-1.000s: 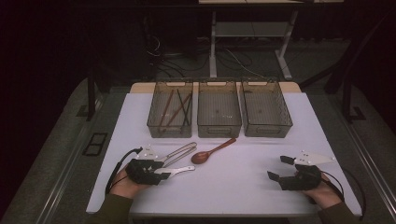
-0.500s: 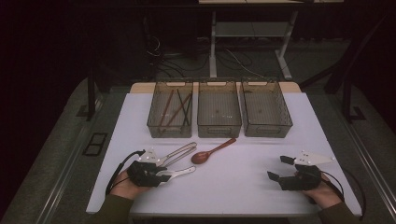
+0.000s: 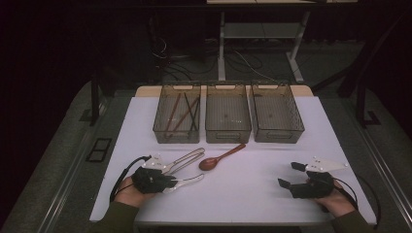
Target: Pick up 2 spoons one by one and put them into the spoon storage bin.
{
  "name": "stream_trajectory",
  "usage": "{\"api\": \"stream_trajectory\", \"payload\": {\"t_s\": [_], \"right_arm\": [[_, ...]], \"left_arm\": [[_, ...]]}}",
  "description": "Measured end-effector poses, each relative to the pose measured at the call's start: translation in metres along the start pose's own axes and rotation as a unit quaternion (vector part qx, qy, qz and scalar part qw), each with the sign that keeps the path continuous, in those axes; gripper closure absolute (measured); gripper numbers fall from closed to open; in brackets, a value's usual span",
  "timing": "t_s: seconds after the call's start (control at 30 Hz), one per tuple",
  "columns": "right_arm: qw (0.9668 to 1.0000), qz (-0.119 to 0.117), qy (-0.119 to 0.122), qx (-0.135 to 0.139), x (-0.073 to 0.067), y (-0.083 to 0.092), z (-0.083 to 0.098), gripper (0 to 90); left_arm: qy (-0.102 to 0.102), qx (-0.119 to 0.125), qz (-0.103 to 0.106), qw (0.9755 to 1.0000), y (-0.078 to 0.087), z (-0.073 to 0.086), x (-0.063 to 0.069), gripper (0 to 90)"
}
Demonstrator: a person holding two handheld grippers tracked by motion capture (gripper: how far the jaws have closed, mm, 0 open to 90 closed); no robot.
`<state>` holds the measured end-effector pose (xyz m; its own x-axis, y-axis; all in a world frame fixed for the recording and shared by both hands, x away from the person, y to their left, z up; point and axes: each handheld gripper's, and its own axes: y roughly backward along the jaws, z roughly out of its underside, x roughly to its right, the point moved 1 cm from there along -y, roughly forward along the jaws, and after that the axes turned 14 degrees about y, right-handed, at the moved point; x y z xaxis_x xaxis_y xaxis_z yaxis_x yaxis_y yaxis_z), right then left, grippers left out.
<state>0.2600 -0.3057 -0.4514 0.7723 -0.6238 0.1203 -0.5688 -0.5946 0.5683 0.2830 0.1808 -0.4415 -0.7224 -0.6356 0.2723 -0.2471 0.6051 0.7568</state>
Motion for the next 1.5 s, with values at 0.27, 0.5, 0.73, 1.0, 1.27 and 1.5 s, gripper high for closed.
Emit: {"api": "stream_trajectory", "payload": {"t_s": [0.27,0.5,0.73,1.0,1.27,1.5], "right_arm": [[1.0,0.0,0.0,0.001,0.0,0.0,0.0,17.7],[1.0,-0.002,0.0,0.001,0.0,-0.001,0.0,17.3],[0.9999,0.001,-0.012,0.002,-0.003,-0.003,-0.003,11.0],[0.9997,0.001,-0.021,0.008,-0.005,-0.01,-0.007,3.7],[0.9999,-0.003,-0.012,0.005,-0.008,-0.015,-0.008,3.7],[1.0,-0.003,-0.006,0.0,-0.009,-0.017,-0.008,3.7]], "left_arm": [[0.002,-0.001,0.002,1.0,0.0,0.0,0.0,79.1],[-0.01,0.0,0.005,0.9999,0.001,-0.002,0.0,79.1],[-0.008,0.013,0.014,0.9998,0.005,-0.005,0.0,79.1],[-0.004,0.023,0.021,0.9995,0.006,-0.009,0.0,79.2],[-0.006,0.033,0.03,0.999,0.008,-0.017,-0.001,79.2],[-0.011,0.044,0.027,0.9986,0.005,-0.026,-0.001,79.2]]}}
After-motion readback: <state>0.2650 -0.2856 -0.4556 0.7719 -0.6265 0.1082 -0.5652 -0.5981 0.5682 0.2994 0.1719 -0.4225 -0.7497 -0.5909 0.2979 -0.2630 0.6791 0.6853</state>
